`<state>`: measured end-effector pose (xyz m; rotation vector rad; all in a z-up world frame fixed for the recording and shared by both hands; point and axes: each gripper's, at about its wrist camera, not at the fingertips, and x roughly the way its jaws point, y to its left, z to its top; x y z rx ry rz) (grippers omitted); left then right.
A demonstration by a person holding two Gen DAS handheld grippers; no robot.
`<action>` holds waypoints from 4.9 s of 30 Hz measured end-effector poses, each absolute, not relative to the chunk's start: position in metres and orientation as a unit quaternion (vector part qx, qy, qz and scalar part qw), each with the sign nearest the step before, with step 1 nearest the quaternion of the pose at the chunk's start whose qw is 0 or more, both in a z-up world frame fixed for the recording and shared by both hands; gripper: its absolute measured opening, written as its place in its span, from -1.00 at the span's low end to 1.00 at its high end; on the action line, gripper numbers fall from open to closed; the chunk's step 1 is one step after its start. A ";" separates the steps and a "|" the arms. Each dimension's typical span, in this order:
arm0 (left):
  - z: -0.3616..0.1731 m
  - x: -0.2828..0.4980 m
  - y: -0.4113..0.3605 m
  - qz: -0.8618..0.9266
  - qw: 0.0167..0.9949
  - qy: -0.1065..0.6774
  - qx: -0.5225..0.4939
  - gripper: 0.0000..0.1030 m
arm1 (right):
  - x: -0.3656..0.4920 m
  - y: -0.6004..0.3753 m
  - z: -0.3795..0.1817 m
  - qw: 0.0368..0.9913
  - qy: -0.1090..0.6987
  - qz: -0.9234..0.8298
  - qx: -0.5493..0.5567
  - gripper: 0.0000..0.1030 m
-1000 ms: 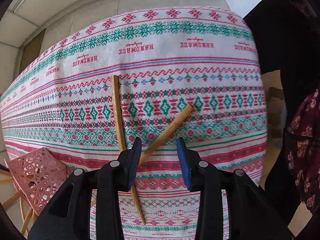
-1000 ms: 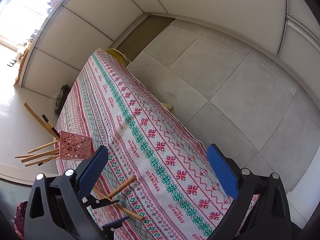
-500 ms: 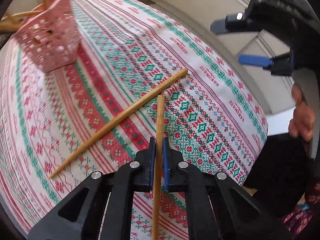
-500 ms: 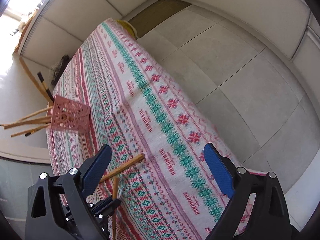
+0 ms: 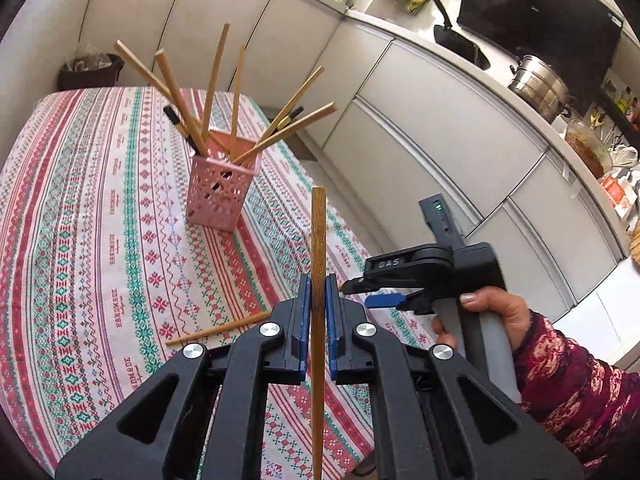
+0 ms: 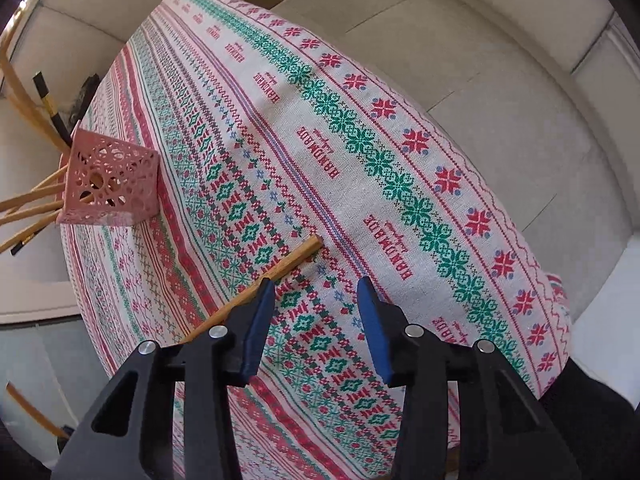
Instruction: Organize utensils
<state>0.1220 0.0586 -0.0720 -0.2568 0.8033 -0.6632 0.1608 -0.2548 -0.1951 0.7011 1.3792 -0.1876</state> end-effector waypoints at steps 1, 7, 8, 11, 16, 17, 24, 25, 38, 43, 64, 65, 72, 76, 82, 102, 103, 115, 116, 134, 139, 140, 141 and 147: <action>-0.071 0.118 0.065 -0.316 0.866 0.370 -0.119 -0.88 | 0.161 -0.250 -0.189 0.724 0.612 -0.079 0.307 -0.15; -0.051 0.113 0.096 -0.279 0.893 0.317 -0.154 -0.88 | 0.167 -0.147 -0.163 0.798 0.595 0.092 -0.007 -0.14; -0.043 0.109 0.108 -0.272 0.895 0.310 -0.170 -0.88 | 0.160 -0.124 -0.160 0.807 0.569 0.139 -0.080 -0.14; -0.038 0.104 0.139 -0.242 0.902 0.293 -0.204 -0.88 | 0.148 -0.077 -0.165 0.781 0.538 0.243 -0.205 -0.18; -0.033 0.100 0.154 -0.217 0.906 0.291 -0.218 -0.88 | 0.159 -0.038 -0.185 0.733 0.543 0.312 -0.266 -0.17; -0.032 0.100 0.155 -0.218 0.905 0.291 -0.220 -0.88 | 0.161 -0.031 -0.192 0.724 0.548 0.314 -0.277 -0.17; -0.035 0.105 0.150 -0.227 0.904 0.290 -0.219 -0.88 | 0.171 -0.024 -0.210 0.706 0.568 0.322 -0.273 -0.60; -0.035 0.105 0.149 -0.227 0.904 0.290 -0.218 -0.88 | 0.166 -0.027 -0.210 0.710 0.567 0.315 -0.273 -0.68; -0.048 0.111 0.116 -0.228 0.900 0.325 -0.178 -0.87 | 0.149 -0.129 -0.217 0.726 0.667 0.160 -0.045 -0.83; -0.050 0.112 0.111 -0.229 0.899 0.329 -0.176 -0.86 | 0.167 -0.092 -0.227 0.690 0.698 0.183 -0.050 0.12; -0.032 0.092 0.085 -0.248 0.914 0.280 -0.153 -0.85 | 0.069 -0.187 -0.124 0.894 0.424 0.136 0.047 -0.88; -0.029 0.090 0.081 -0.247 0.917 0.274 -0.151 -0.85 | 0.065 -0.189 -0.113 0.905 0.401 0.132 0.053 -0.88; 0.004 0.089 0.056 -0.248 0.928 0.242 -0.135 -0.84 | 0.059 -0.220 -0.026 0.944 0.291 0.120 0.101 -0.88; 0.030 0.097 0.047 -0.241 0.937 0.221 -0.121 -0.84 | 0.078 -0.217 0.021 0.953 0.249 0.125 0.117 -0.88; 0.063 0.105 0.038 -0.247 0.944 0.195 -0.094 -0.84 | 0.095 -0.228 0.080 0.960 0.199 0.136 0.144 -0.88; -0.200 0.154 -0.021 -0.267 0.707 0.566 0.330 0.13 | 0.094 -0.262 -0.033 0.915 0.307 0.134 0.227 -0.87; -0.207 0.158 -0.022 -0.272 0.688 0.579 0.342 0.09 | 0.094 -0.264 -0.034 0.915 0.308 0.131 0.225 -0.87; -0.222 0.141 0.002 -0.243 0.743 0.604 0.151 -0.89 | 0.092 -0.272 -0.037 0.912 0.317 0.123 0.231 -0.87; -0.214 0.137 0.009 -0.240 0.762 0.589 0.121 -0.89 | 0.090 -0.271 -0.034 0.913 0.315 0.123 0.228 -0.87; -0.017 0.136 0.038 -0.213 0.939 0.259 -0.078 -0.89 | 0.076 -0.264 0.082 0.950 0.200 0.131 0.199 -0.87; 0.028 0.146 0.029 -0.203 0.951 0.225 -0.065 -0.89 | 0.104 -0.261 0.119 0.959 0.173 0.129 0.184 -0.87; 0.037 0.145 0.026 -0.199 0.953 0.220 -0.061 -0.89 | 0.111 -0.260 0.125 0.960 0.169 0.129 0.181 -0.87; 0.042 0.150 0.024 -0.196 0.955 0.215 -0.057 -0.89 | 0.119 -0.258 0.130 0.961 0.165 0.130 0.179 -0.87; 0.050 0.182 0.015 -0.184 0.962 0.196 -0.048 -0.89 | 0.162 -0.235 0.130 0.965 0.157 0.133 0.161 -0.87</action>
